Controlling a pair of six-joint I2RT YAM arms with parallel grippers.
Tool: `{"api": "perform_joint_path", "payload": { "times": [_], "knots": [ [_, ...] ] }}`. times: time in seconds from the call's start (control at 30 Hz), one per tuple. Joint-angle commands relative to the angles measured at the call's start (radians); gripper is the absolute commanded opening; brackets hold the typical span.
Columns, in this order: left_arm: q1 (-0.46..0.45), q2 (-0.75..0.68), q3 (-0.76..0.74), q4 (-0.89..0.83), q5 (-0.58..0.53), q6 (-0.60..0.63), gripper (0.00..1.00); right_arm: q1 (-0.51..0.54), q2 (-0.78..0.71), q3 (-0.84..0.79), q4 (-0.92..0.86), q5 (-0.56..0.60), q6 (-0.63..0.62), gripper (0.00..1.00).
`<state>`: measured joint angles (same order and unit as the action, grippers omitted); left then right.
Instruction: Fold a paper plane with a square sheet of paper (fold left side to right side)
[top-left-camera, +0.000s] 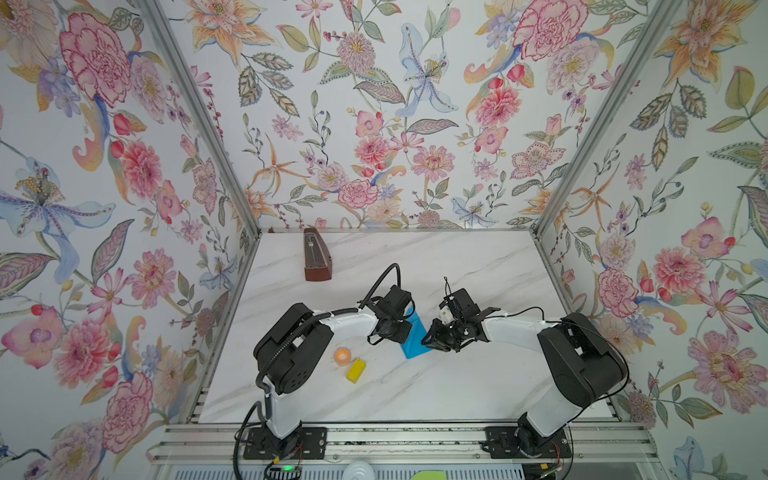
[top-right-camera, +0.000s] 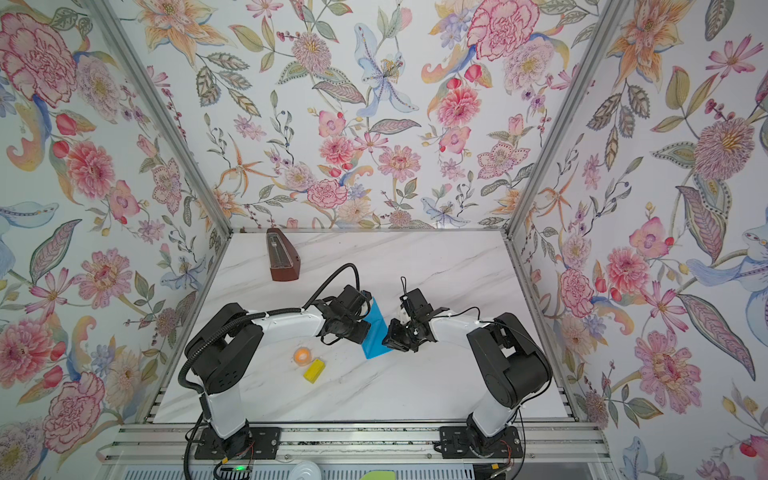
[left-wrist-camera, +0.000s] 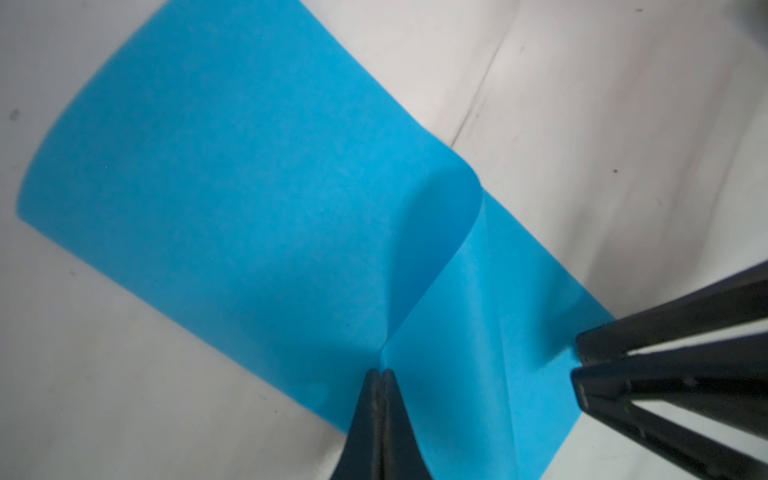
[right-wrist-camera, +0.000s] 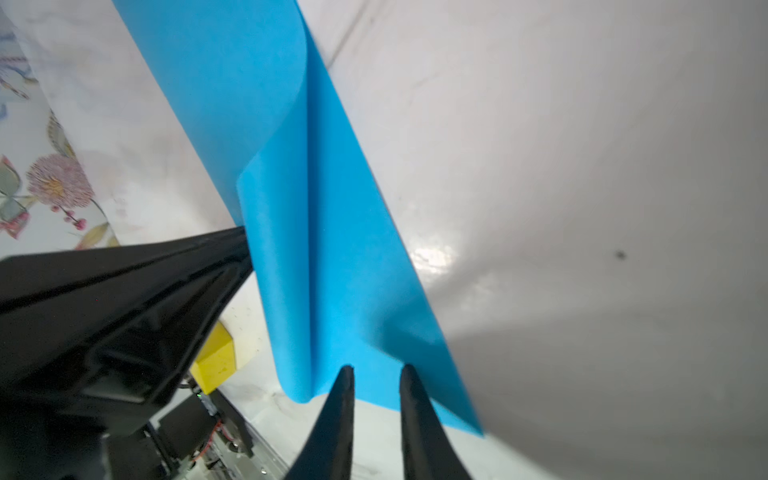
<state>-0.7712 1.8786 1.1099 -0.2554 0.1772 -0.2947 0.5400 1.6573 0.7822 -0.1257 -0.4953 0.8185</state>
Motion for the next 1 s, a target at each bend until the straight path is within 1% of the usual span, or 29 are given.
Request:
{"api": "perform_joint_path", "payload": {
  "times": [0.0,0.1,0.2,0.5,0.73,0.83,0.97],
  "knots": [
    [0.020,0.012,-0.045,0.010,-0.013,-0.037,0.00,0.003,-0.033,-0.054,0.197,-0.042,0.113,0.27],
    [0.030,0.002,-0.068,0.032,0.007,-0.057,0.00,0.003,-0.013,-0.104,0.384,-0.078,0.208,0.30],
    [0.033,-0.005,-0.085,0.045,0.017,-0.066,0.00,0.003,0.025,-0.120,0.480,-0.096,0.252,0.32],
    [0.041,-0.016,-0.114,0.055,0.044,-0.064,0.00,0.003,0.119,-0.126,0.569,-0.098,0.282,0.34],
    [0.046,-0.022,-0.114,0.058,0.055,-0.063,0.00,0.003,0.139,-0.139,0.629,-0.117,0.299,0.33],
    [0.052,-0.030,-0.114,0.064,0.060,-0.065,0.00,0.003,0.154,-0.135,0.614,-0.115,0.295,0.33],
    [0.063,-0.053,-0.111,0.065,0.064,-0.059,0.00,0.003,0.163,-0.125,0.535,-0.087,0.262,0.30]
  ]
}}
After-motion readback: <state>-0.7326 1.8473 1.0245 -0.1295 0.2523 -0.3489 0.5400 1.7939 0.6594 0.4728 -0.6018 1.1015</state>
